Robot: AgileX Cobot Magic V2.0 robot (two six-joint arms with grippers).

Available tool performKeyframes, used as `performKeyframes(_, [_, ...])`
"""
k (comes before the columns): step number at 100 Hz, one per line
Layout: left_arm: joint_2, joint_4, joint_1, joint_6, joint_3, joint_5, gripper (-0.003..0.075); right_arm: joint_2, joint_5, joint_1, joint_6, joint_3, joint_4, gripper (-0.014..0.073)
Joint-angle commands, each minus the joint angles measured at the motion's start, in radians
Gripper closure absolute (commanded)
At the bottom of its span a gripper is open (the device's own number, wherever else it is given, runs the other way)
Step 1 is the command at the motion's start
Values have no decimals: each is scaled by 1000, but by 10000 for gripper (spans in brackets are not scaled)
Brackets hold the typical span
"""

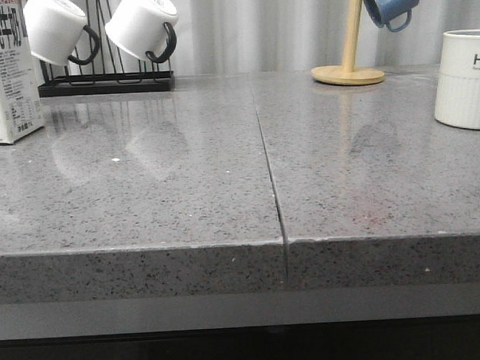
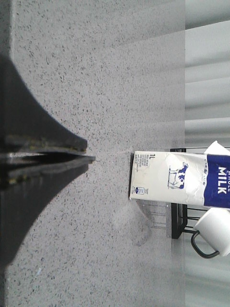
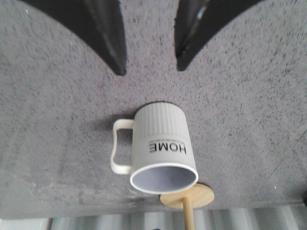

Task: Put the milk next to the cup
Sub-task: 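Open the right gripper and approach the white HOME mug handle, then grasp the white HOME mug by its handle with the right gripper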

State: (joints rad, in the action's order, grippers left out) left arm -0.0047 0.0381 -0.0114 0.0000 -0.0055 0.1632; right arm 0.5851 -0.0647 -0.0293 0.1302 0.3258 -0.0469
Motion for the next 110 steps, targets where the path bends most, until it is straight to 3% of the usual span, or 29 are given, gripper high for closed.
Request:
performKeyframes(1, [-30,-4,-9,-11,46,-77,741,90,197,0,-9,36,-3,264])
performKeyframes(43, [-30,-4,-9,-11,46,-77,741,508,718,-128,-9,41,-3,264])
performKeyframes(110, [-30,-4,-9,-11,46,-77,741,947,781,-139,-47,327,12,264])
